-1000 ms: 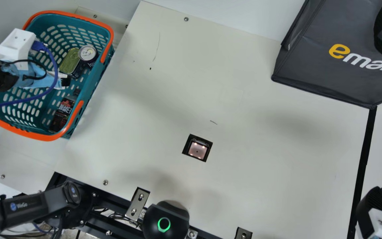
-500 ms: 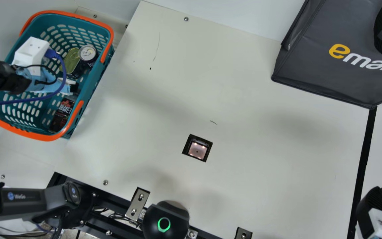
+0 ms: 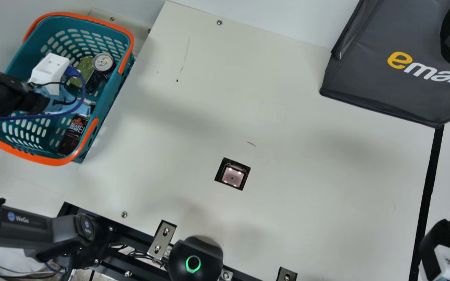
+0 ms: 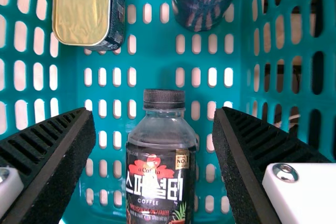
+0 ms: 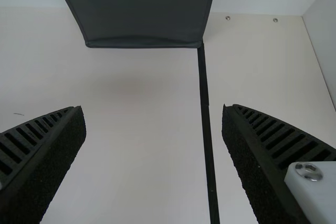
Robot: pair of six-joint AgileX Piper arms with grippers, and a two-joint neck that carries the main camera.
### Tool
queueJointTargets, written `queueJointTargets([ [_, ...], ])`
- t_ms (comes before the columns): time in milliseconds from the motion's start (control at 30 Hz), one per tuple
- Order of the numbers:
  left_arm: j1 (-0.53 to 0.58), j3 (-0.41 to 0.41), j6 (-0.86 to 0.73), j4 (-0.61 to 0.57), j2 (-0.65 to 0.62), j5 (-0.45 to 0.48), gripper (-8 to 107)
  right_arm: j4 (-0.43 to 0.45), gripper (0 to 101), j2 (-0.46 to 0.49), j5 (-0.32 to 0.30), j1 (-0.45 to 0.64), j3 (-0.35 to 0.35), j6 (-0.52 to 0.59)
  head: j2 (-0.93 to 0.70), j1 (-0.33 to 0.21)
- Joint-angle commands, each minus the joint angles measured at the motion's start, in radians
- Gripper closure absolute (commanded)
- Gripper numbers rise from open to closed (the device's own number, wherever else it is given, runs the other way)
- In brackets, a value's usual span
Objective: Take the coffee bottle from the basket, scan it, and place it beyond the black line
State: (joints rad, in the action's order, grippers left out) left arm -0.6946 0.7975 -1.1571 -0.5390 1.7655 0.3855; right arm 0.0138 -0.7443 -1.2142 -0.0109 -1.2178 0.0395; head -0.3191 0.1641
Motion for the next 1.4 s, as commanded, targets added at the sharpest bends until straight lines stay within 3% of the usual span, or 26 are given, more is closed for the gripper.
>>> queueJointTargets([
  [0,0.003,-0.003,-0.012,-0.012,0.014,-0.018,9,0.000,10,0.000,0.000,0.000,0.000,0.000,-0.002,-0.026],
  [500,0.018,0.001,-0.072,-0.087,0.136,-0.105,9,0.000,10,0.000,0.000,0.000,0.000,0.000,-0.002,-0.026],
  [1367,0.082,0.074,0.085,0.007,0.277,-0.161,9,0.000,10,0.000,0.000,0.000,0.000,0.000,-0.002,-0.026],
])
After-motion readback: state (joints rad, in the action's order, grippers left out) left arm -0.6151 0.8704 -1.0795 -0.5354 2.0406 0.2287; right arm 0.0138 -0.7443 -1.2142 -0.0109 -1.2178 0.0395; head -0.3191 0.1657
